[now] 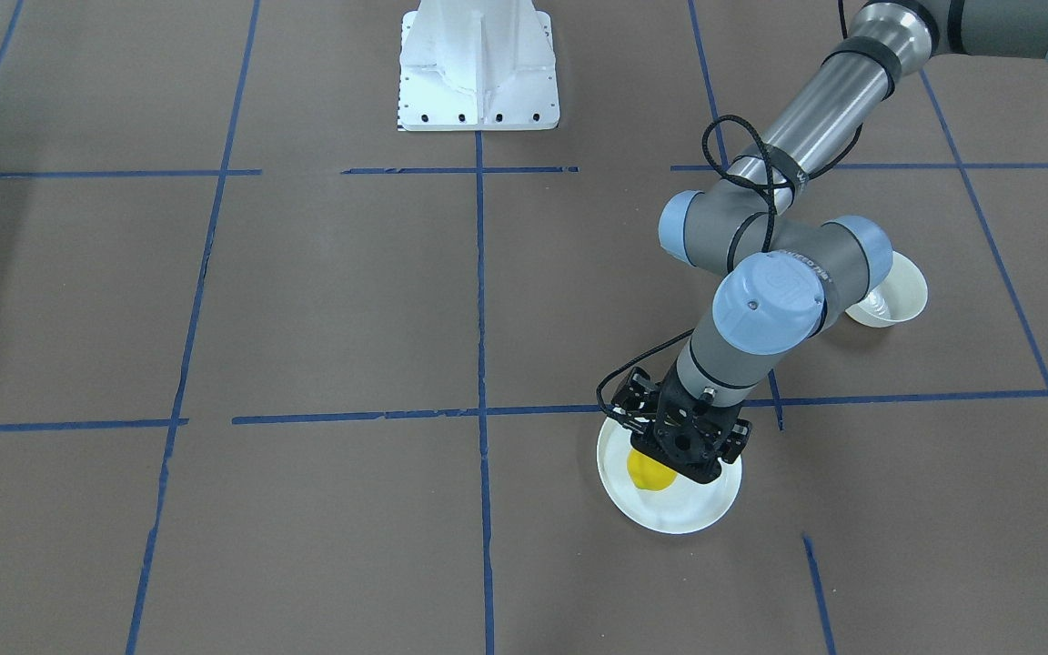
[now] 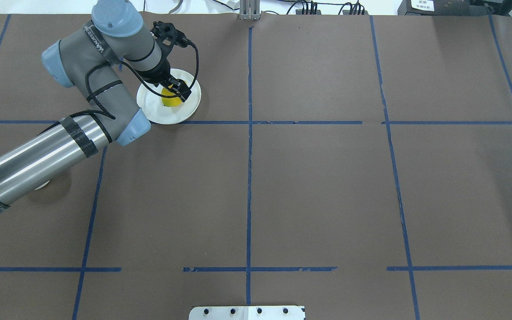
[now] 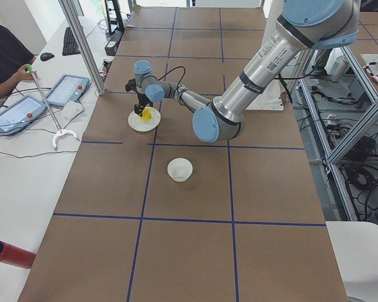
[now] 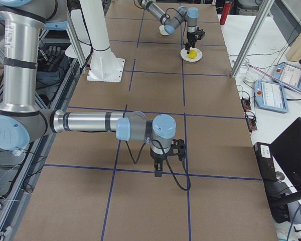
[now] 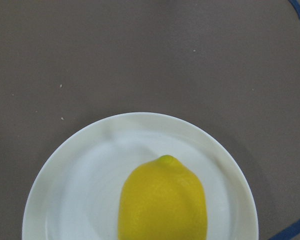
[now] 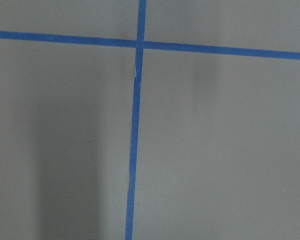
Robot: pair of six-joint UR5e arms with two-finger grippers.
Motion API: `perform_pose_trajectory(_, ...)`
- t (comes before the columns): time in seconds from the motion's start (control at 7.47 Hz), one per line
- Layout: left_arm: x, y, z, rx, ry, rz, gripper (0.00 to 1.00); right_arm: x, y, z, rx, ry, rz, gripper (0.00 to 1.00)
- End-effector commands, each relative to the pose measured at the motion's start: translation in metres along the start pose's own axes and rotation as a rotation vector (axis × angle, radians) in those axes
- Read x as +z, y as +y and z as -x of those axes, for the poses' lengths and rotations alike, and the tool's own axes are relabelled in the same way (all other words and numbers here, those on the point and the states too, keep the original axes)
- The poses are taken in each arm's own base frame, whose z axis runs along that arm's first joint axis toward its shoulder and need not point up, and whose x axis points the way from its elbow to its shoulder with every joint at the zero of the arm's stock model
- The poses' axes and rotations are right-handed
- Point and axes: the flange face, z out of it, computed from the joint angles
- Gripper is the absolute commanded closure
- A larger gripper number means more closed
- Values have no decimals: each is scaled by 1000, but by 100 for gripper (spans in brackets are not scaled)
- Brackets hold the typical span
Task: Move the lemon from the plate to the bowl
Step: 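Lower the left gripper and close it around the lemon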
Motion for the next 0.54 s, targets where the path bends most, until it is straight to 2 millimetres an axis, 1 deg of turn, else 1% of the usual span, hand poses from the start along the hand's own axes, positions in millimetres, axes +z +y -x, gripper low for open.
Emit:
perform_pose_trajectory(0.0, 12, 2, 8, 11, 2, -13, 0, 0, 0, 0, 0, 0, 0, 0)
perform_pose_trajectory(0.27, 14, 1, 7, 11, 5, -19, 0, 0, 0, 0, 0, 0, 0, 0)
perform_pose_trajectory(0.4, 17, 2, 10, 12, 5, -21, 0, 0, 0, 0, 0, 0, 0, 0)
